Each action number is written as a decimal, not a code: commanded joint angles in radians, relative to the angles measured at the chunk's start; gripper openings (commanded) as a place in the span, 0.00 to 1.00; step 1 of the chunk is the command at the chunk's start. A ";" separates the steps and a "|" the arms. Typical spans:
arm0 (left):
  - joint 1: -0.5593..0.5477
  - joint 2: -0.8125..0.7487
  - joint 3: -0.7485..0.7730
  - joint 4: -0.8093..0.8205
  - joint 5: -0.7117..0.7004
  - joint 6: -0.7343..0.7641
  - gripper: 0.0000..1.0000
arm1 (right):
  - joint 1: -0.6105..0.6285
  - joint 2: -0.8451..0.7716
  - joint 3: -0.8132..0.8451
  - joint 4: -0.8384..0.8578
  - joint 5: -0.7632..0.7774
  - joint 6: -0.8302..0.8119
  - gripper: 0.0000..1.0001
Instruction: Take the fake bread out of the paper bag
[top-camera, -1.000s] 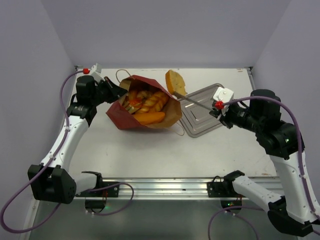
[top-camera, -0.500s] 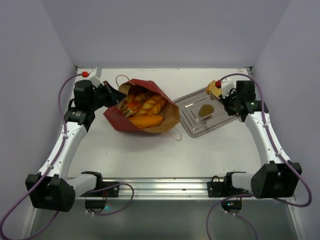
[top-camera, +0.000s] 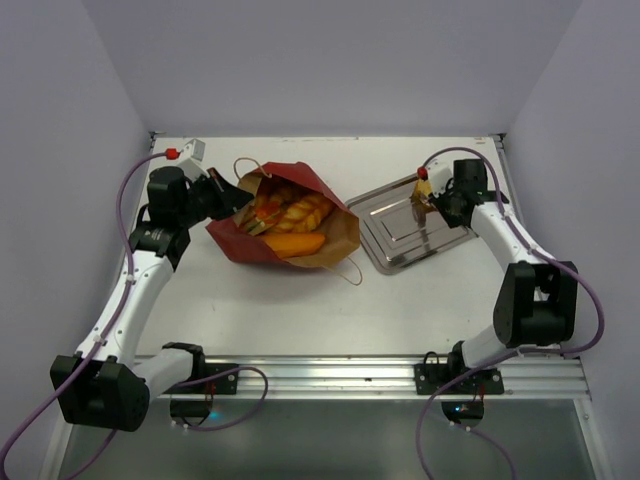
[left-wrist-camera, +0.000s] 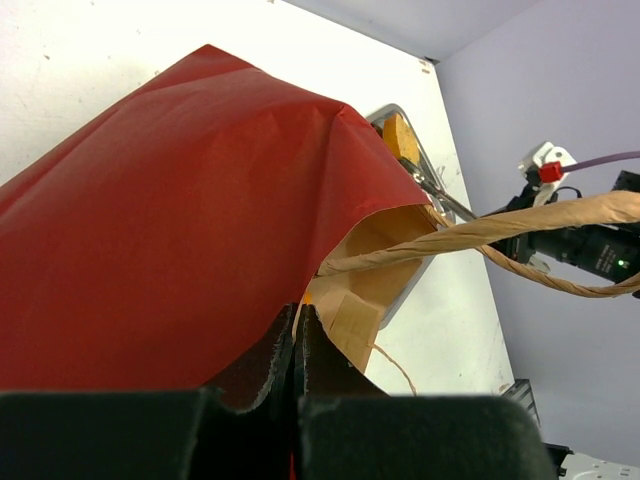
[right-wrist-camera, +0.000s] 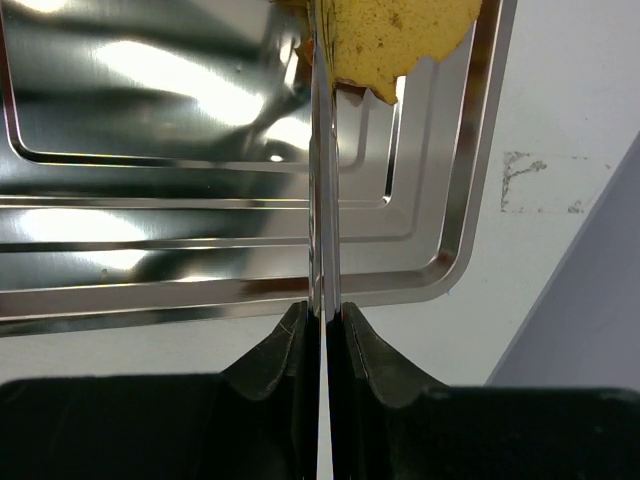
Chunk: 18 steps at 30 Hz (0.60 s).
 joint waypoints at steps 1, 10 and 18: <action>0.009 -0.015 -0.001 0.022 0.002 0.040 0.00 | 0.003 0.019 0.061 0.077 0.030 -0.021 0.03; 0.010 -0.017 -0.007 0.024 0.007 0.044 0.00 | 0.001 -0.013 0.024 0.080 0.022 -0.020 0.36; 0.010 -0.021 -0.009 0.019 0.013 0.047 0.00 | -0.005 -0.051 0.046 0.051 -0.015 0.012 0.46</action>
